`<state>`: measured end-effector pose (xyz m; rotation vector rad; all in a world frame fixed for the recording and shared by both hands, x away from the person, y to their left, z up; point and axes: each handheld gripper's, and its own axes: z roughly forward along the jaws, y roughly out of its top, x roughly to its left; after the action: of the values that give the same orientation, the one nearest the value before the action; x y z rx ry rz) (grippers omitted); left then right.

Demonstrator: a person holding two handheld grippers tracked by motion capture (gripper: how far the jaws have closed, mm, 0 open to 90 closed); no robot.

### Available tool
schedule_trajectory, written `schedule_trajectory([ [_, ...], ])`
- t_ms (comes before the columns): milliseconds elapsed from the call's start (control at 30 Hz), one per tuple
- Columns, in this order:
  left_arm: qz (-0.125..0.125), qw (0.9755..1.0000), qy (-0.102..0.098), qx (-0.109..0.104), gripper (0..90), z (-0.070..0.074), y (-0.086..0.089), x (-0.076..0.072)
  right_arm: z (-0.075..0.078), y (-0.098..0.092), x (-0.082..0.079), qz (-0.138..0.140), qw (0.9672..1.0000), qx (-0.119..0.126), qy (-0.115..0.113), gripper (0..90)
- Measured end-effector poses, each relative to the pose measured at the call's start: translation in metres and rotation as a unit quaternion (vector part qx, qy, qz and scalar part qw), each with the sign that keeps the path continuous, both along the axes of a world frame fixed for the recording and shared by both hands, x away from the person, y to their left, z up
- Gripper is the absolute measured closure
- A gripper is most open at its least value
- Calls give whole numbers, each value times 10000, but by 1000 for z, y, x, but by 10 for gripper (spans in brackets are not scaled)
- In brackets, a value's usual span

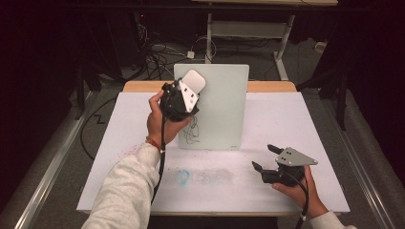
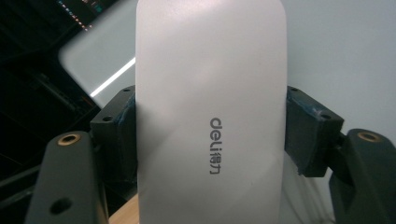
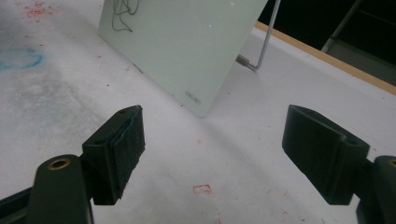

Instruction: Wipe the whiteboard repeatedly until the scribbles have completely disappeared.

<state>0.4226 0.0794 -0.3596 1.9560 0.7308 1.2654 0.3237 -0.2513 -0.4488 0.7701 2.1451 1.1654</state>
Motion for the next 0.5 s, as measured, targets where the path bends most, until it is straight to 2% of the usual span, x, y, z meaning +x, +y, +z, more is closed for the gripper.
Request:
schedule_trajectory([
  [100,-47,9999,27,162,291,-22,-5,-9,0,1,0,17,10000,-28,-17,217],
  [200,-68,9998,51,181,291,-39,-7,-16,0,1,0,20,10000,-35,-8,217],
  [233,-68,9998,51,181,291,-39,-7,-16,0,1,0,20,10000,-35,-8,217],
  [300,-67,9998,96,185,291,-50,-8,-20,-1,1,0,23,10000,-35,5,218],
  [400,-62,9994,118,332,291,-58,-9,-24,-1,2,-1,31,10000,-38,29,217],
  [500,-96,9993,174,317,291,-59,-8,-24,-1,2,-1,27,10000,-52,27,217],
])
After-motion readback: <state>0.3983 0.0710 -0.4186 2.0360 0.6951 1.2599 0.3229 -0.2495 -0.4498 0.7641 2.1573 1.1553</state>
